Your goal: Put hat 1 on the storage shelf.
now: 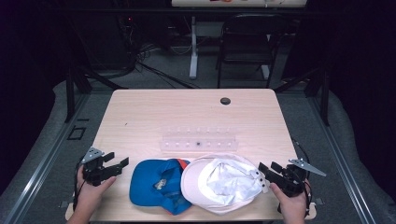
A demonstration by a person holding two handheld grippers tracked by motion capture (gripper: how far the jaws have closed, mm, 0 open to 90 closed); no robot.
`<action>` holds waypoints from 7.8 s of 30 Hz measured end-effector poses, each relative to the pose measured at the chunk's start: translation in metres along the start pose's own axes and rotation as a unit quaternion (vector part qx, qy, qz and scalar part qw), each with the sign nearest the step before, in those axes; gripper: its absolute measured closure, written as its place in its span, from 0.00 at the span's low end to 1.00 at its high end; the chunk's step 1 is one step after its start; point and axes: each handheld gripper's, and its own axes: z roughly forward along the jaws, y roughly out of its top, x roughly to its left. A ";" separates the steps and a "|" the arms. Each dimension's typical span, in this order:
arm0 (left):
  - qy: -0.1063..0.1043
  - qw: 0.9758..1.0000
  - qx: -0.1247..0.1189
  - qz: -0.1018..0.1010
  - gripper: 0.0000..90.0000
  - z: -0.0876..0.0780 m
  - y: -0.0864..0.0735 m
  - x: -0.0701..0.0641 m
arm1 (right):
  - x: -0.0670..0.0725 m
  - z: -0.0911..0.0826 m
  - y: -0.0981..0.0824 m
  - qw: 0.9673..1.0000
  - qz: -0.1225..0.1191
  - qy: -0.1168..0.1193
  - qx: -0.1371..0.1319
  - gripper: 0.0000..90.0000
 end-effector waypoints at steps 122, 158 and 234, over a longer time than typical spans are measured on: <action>0.017 0.999 0.033 0.035 0.39 0.008 0.000 -0.008 | 0.070 0.028 0.079 0.900 0.005 -0.081 0.429 0.90; 0.016 0.999 0.032 0.035 0.39 0.008 0.000 -0.008 | 0.089 0.015 0.123 0.908 0.077 -0.009 0.413 0.90; 0.005 0.999 0.032 0.032 0.44 0.008 0.000 -0.008 | 0.139 -0.007 0.212 0.893 0.235 0.284 0.259 0.91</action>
